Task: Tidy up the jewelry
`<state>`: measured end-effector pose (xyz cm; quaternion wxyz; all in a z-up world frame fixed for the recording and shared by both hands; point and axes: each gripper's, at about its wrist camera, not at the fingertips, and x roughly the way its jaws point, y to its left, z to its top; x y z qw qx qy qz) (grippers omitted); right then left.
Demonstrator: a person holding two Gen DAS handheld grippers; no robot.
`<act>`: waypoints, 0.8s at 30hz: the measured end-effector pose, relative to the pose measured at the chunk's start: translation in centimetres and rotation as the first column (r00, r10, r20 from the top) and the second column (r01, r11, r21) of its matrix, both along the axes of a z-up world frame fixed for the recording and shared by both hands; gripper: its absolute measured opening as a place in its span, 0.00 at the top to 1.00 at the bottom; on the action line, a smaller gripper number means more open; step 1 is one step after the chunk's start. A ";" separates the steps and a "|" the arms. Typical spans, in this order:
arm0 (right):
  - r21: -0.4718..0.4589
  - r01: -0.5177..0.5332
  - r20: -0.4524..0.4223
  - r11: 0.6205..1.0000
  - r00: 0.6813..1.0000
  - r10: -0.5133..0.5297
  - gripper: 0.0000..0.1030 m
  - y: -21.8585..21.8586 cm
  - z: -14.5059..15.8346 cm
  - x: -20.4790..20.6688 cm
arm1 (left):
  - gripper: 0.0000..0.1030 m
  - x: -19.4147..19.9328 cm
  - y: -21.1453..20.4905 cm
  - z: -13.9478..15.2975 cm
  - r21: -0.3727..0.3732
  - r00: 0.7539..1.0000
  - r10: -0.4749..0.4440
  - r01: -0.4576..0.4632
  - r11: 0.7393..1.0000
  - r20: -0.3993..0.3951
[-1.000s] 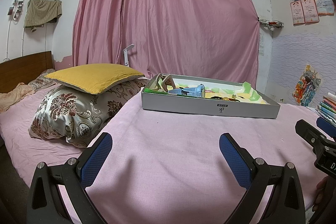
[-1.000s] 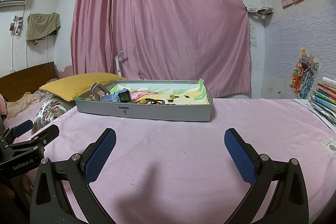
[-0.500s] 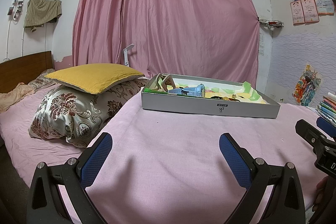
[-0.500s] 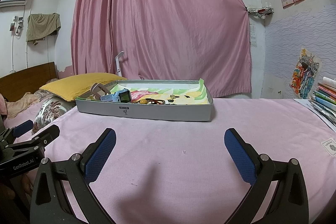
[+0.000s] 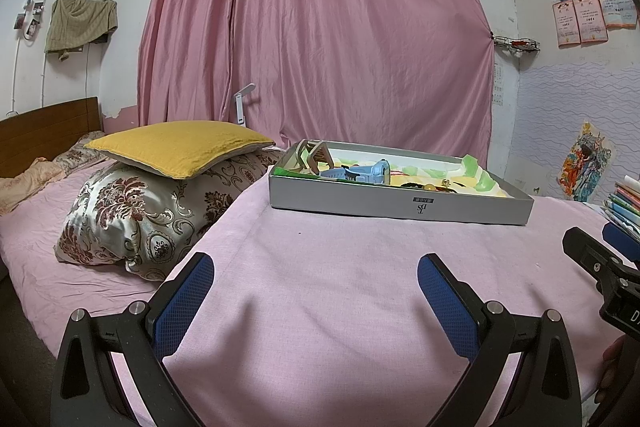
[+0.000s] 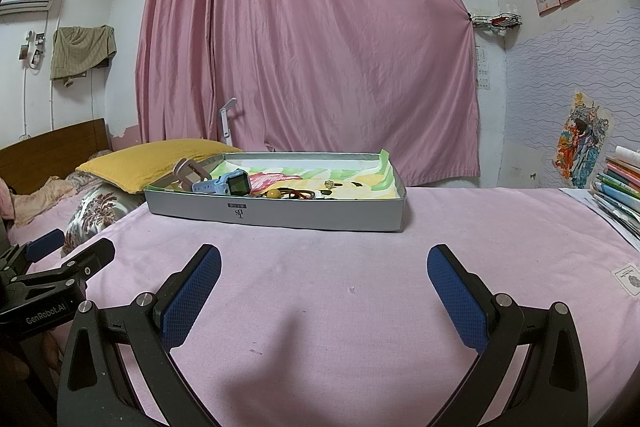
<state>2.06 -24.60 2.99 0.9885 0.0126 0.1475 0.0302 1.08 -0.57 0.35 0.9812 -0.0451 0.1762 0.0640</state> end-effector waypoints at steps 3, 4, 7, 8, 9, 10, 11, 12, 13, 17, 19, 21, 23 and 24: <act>0.000 0.000 0.000 1.000 1.000 0.000 0.02 0.0 0.0 0.0 | 0.01 0.0 0.0 0.0 0.000 1.000 0.000 0.000 1.000 0.001; 0.000 0.000 0.000 1.000 1.000 0.000 0.02 0.0 0.0 0.0 | 0.01 0.0 0.0 0.0 0.000 1.000 0.000 0.000 1.000 0.000; 0.001 -0.003 0.000 1.000 1.000 0.003 0.02 0.0 0.0 0.0 | 0.01 0.0 0.0 0.0 0.000 1.000 0.000 0.000 1.000 0.000; 0.001 -0.002 0.000 1.000 1.000 0.002 0.02 0.0 0.0 0.0 | 0.01 0.0 0.0 0.0 0.000 1.000 0.000 0.000 1.000 0.000; 0.001 -0.003 0.000 1.000 1.000 0.003 0.02 0.0 0.0 0.0 | 0.01 0.0 0.0 0.0 0.000 1.000 0.000 0.000 1.000 0.000; 0.001 -0.003 0.000 1.000 1.000 0.003 0.02 0.0 0.0 0.0 | 0.01 0.0 0.0 0.0 0.000 1.000 0.000 0.000 1.000 0.000; 0.001 -0.002 0.000 1.000 1.000 0.002 0.02 0.0 0.0 0.0 | 0.01 0.0 0.0 0.0 0.000 1.000 0.000 0.000 1.000 0.000; 0.001 -0.003 0.000 1.000 1.000 0.003 0.02 0.0 0.0 0.0 | 0.01 0.0 0.0 0.0 -0.001 1.000 0.000 0.000 1.000 0.000; 0.001 -0.003 0.000 1.000 1.000 0.003 0.02 0.0 0.0 0.0 | 0.01 0.0 0.0 0.0 -0.001 1.000 0.000 0.000 1.000 0.000; 0.001 -0.004 -0.001 1.000 1.000 0.004 0.02 0.1 0.0 0.0 | 0.01 0.0 0.0 0.0 0.000 1.000 0.000 0.000 1.000 0.000; 0.001 -0.004 -0.001 1.000 1.000 0.004 0.02 0.1 0.0 0.0 | 0.01 -0.1 0.0 0.1 -0.001 1.000 -0.002 0.002 1.000 0.007; 0.001 -0.003 -0.001 1.000 1.000 0.003 0.02 0.1 0.0 -0.1 | 0.01 -0.4 -0.2 0.2 0.002 1.000 -0.005 0.005 1.000 0.018; 0.001 -0.004 -0.001 1.000 1.000 0.004 0.02 0.1 0.0 -0.1 | 0.01 -0.4 -0.5 0.4 0.017 1.000 0.007 -0.007 1.000 0.016; 0.001 -0.004 -0.001 1.000 1.000 0.004 0.02 0.1 0.0 -0.1 | 0.01 -0.4 -0.8 0.4 0.030 1.000 0.008 -0.009 1.000 0.010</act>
